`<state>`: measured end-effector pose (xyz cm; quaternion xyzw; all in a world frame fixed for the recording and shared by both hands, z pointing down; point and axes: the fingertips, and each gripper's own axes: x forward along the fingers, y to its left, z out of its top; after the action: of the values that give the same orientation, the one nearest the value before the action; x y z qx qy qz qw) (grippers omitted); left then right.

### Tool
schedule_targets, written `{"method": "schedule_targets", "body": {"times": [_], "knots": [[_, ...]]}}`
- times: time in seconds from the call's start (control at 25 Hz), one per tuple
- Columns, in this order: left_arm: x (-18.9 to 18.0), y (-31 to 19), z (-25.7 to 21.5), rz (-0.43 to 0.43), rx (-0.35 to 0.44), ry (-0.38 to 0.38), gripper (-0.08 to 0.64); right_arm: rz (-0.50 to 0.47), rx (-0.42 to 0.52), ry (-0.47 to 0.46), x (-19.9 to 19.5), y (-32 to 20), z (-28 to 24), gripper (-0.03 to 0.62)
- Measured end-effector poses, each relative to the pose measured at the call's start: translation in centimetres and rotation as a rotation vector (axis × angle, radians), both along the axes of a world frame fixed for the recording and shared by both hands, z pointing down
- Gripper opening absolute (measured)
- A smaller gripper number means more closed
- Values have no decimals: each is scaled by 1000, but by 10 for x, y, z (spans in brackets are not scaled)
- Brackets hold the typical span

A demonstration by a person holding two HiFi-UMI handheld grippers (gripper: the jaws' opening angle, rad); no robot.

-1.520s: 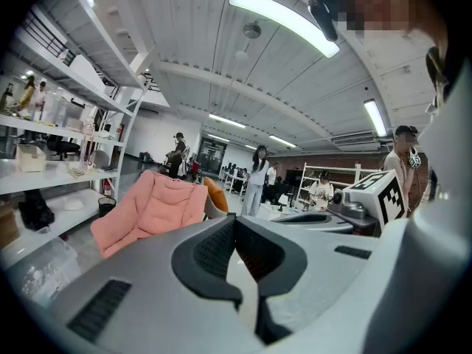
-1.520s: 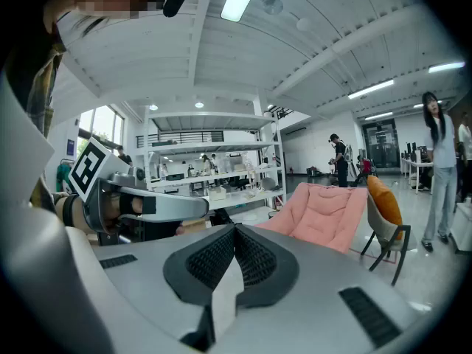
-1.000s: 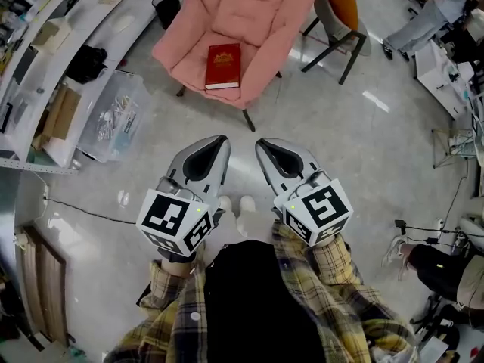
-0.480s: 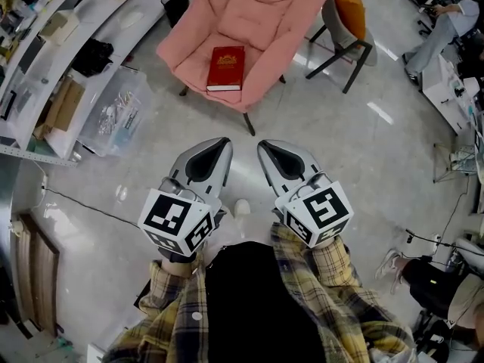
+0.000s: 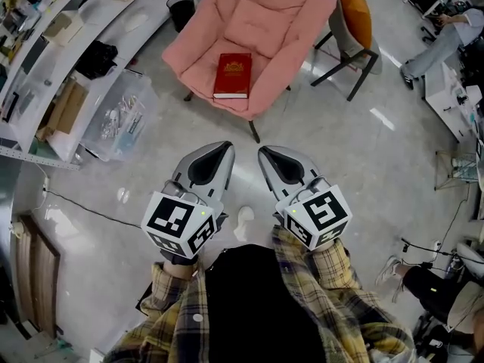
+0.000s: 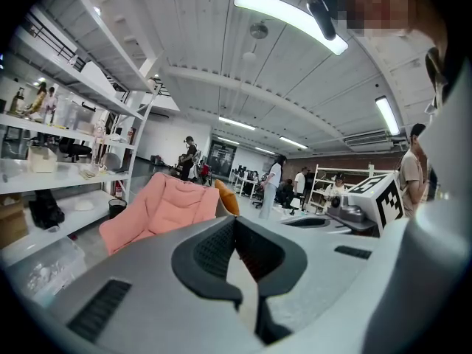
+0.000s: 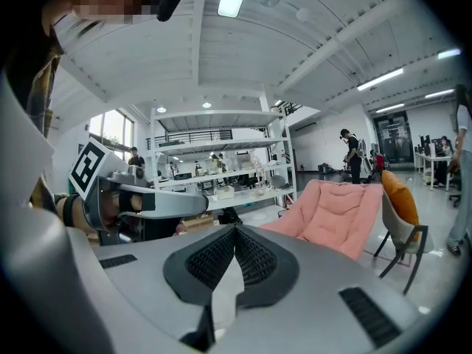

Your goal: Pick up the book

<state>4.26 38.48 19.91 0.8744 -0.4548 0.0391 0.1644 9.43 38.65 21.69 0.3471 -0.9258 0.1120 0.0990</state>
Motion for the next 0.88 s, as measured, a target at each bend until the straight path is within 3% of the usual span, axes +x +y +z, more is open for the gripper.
{"method": "schedule_targets", "body": {"times": [0.28, 0.56, 0.88], "knots": [[-48, -35, 4, 28, -9, 4, 3, 22, -10, 1, -50, -35, 4, 17], [-119, -83, 6, 73, -10, -7, 3, 64, -30, -3, -121, -81, 10, 17], [-175, -118, 18, 147, -45, -2, 3, 167, -61, 6, -168, -111, 17, 17]]}}
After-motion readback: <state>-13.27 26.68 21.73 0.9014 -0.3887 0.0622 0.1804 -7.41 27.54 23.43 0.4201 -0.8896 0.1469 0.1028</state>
